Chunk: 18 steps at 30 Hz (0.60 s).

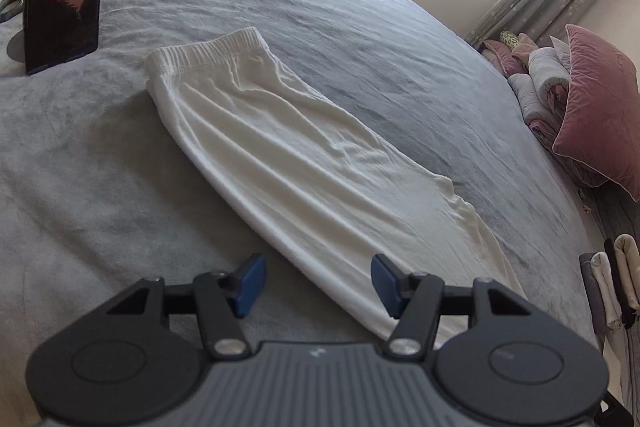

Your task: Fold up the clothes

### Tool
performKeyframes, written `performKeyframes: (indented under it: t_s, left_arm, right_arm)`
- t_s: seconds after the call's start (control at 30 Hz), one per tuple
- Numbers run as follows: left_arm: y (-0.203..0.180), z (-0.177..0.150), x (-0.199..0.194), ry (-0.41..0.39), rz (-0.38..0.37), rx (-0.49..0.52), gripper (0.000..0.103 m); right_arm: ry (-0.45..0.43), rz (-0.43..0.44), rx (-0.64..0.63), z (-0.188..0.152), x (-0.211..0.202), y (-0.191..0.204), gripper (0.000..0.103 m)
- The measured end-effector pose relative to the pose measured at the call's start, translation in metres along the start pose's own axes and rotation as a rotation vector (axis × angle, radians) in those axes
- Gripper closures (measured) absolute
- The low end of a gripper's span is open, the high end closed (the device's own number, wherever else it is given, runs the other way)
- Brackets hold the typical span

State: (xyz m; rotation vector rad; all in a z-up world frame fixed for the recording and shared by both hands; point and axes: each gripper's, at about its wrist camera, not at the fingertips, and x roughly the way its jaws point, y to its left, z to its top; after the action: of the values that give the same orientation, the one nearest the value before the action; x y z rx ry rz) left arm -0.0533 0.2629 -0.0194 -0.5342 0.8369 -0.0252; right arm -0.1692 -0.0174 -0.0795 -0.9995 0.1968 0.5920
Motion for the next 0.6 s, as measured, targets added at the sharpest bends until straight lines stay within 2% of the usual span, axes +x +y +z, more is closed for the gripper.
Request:
performKeyframes:
  t_s: [0.13,0.3,0.33,0.53,0.6]
  left_arm:
    - [0.014,0.007,-0.008,-0.07,0.02,-0.097,0.041]
    - [0.038,0.012,-0.009,-0.09,-0.009,-0.211,0.039]
    - [0.041,0.012,-0.008,-0.092,-0.019,-0.229,0.039]
    - [0.056,0.01,-0.002,-0.133,-0.087,-0.344,0.037]
    - [0.06,0.011,0.001,-0.148,-0.106,-0.385,0.036]
  right_arm:
    - [-0.024,-0.038,-0.087,0.01,0.019,0.009,0.083]
    - [-0.049,-0.043,-0.065,0.021,0.034,0.003,0.094]
    - [-0.047,-0.02,-0.022,0.023,0.035,-0.003,0.1]
    - [-0.011,0.265,0.543,0.019,0.045,-0.074,0.101]
    - [-0.011,0.314,0.68,0.011,0.05,-0.094,0.101]
